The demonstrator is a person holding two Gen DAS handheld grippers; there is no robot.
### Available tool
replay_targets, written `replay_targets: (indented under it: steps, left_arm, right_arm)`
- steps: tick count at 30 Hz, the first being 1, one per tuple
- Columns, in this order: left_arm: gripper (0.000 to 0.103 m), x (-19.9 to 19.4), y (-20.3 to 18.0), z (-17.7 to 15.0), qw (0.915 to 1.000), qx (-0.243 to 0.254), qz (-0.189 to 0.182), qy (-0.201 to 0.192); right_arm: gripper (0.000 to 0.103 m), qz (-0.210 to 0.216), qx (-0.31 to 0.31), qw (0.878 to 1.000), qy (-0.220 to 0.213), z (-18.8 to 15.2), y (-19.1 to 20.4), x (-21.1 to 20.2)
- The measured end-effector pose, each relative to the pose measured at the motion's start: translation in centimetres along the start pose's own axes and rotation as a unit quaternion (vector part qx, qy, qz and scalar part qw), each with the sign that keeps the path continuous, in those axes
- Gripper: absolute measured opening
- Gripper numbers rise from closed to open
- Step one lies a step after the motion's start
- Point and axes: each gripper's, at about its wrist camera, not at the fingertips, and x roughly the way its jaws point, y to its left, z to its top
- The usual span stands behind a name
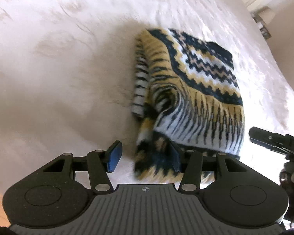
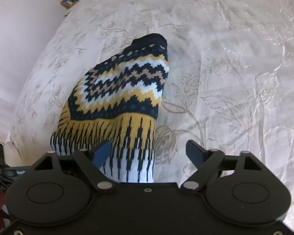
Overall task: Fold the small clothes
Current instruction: 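Lay the folded end down and open both grippers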
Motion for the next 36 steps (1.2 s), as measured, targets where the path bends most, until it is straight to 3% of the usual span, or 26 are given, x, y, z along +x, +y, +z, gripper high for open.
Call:
replay_targets:
  steps: [4,6,12,20,26,31,36]
  left_arm:
    - [0.050,-3.5,-0.3,0.5,0.9987,0.032,0.014,-0.036]
    - [0.050,-4.9,-1.4,0.8,0.9971,0.051,0.010,-0.055]
    - [0.070,-4.9,-5.7,3.4,0.9882,0.121,-0.006,-0.094]
    - [0.071,0.2,-7.1,7.2,0.9813,0.167,0.037,-0.089]
    - [0.072,3.2,-3.7,7.4,0.9815,0.172,0.079,-0.029]
    - [0.085,4.2,-1.0,7.7,0.9907,0.124,0.057,-0.006]
    - [0.090,4.7,-0.7,8.0,0.9907,0.126,0.051,0.006]
  right_arm:
    - [0.103,0.000,-0.004,1.000,-0.009,-0.9,0.2,-0.8]
    - [0.103,0.003,-0.003,1.000,-0.014,-1.1,0.4,-1.1]
    - [0.103,-0.015,-0.001,1.000,-0.024,-1.1,1.0,-0.9]
    - [0.103,-0.054,0.010,0.998,-0.024,0.1,0.9,-0.2]
    - [0.103,-0.072,0.018,0.997,-0.030,2.1,1.0,0.7]
    - [0.103,-0.099,0.014,0.995,-0.018,3.6,1.0,2.9]
    - [0.103,-0.144,0.013,0.989,0.030,4.1,0.0,6.8]
